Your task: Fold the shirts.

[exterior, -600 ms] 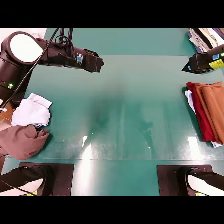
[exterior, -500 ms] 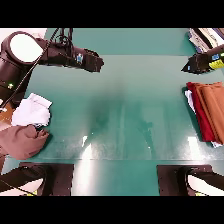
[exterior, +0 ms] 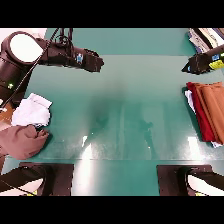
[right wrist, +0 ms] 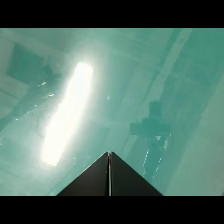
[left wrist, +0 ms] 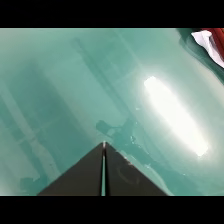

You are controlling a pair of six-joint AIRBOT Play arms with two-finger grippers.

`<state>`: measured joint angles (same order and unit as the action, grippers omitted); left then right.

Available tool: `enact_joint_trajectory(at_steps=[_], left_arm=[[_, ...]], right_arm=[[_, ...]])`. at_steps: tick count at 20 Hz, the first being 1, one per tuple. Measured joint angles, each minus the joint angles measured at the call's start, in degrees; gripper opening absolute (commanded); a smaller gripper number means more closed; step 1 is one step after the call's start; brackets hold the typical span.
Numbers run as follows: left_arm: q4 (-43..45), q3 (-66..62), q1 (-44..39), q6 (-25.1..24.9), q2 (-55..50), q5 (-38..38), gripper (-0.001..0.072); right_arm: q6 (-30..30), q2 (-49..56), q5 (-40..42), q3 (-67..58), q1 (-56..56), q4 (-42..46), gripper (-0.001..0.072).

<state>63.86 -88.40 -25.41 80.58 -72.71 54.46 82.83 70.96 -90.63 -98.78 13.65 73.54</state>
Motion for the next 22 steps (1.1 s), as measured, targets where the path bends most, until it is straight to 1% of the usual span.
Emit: enact_joint_trajectory(at_steps=[4, 6, 9, 13, 14, 15, 16, 18, 22], left_arm=[[0.22, 0.00, 0.20, 0.00, 0.13, -1.27, 0.0025], [1.86, -0.04, 2.19, 0.39, 1.07, -0.48, 0.0025], [7.82, 0.09, 9.49, 1.84, 3.93, 5.64, 0.0025], [16.68, 3.85, 23.54, 2.97, 7.19, 15.50, 0.0028], [17.97, 5.86, 27.06, 3.10, 7.50, 17.22, 0.0177], [19.26, 8.37, 30.67, 3.19, 7.87, 18.34, 0.0495], [20.22, 11.13, 33.75, 3.32, 8.11, 18.82, 0.0650], [21.27, 17.79, 38.86, 3.82, 8.33, 18.12, 0.0646], [22.43, 31.39, 45.03, 4.63, 8.41, 11.43, 0.0646]], right_arm=[[0.00, 0.00, -0.20, 0.00, 0.00, -0.02, 0.0015], [0.00, 0.00, -0.35, 0.00, 0.00, -0.02, 0.0015], [0.02, 0.00, -0.83, 0.00, 0.00, -0.02, 0.0015], [0.02, 0.00, -1.14, 0.00, 0.00, -0.02, 0.0015], [0.02, 0.00, -1.20, 0.00, 0.00, -0.04, 0.0015], [0.02, 0.00, -1.22, 0.00, 0.00, -0.04, 0.0015], [0.04, 0.00, -1.27, 0.00, 0.00, -0.02, 0.0015], [0.04, 0.00, -1.27, 0.00, 0.00, -0.04, 0.0015], [0.13, 0.00, -1.29, 0.00, 0.00, -0.07, 0.0014]])
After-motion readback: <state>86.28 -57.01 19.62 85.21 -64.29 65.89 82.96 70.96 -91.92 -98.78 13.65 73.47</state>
